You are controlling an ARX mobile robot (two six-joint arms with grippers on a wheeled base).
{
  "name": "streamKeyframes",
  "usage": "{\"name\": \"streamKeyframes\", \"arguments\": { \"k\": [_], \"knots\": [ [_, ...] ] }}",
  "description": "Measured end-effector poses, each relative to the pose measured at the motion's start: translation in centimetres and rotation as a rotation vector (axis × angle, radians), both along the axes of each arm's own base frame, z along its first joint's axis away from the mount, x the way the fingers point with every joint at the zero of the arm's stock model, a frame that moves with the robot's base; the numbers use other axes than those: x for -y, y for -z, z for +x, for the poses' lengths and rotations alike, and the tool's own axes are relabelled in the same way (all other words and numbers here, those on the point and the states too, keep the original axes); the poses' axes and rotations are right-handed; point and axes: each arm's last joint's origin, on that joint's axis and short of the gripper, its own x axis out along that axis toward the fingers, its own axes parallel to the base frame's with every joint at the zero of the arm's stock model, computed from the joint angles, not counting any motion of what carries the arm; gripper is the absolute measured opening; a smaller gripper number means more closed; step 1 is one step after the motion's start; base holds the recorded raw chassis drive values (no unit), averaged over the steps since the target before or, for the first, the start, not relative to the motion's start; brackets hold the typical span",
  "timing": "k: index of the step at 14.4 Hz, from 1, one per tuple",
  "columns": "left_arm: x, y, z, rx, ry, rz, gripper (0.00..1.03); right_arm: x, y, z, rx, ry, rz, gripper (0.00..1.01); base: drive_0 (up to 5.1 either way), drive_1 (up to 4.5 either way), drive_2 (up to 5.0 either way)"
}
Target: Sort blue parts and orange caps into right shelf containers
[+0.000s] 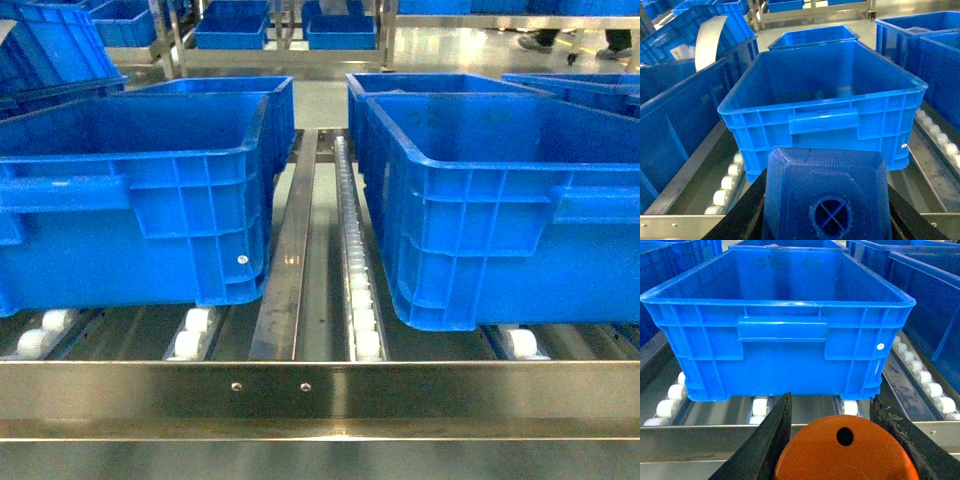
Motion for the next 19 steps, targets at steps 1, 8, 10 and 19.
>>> {"name": "streamKeyframes", "arguments": {
  "k": [1, 8, 10, 19],
  "knots": [
    [0.0, 0.0, 0.0, 0.0, 0.0, 0.0, 0.44, 0.0, 0.0, 0.0, 0.0, 0.0, 0.0, 0.41, 0.0, 0.0, 0.0],
    [0.0, 0.0, 0.0, 0.0, 0.0, 0.0, 0.44, 0.0, 0.0, 0.0, 0.0, 0.0, 0.0, 0.41, 0.0, 0.0, 0.0],
    [0.0, 0.0, 0.0, 0.0, 0.0, 0.0, 0.44, -0.2, -1.6, 0.5, 0.031, -0.183, 0.0, 0.41, 0.0, 0.0, 0.0],
    [0.0, 0.0, 0.0, 0.0, 0.0, 0.0, 0.44, -0.5, -5.8, 4.2, 0.174, -0.172, 0.007, 0.41, 0.0, 0.0, 0.0]
  ]
}}
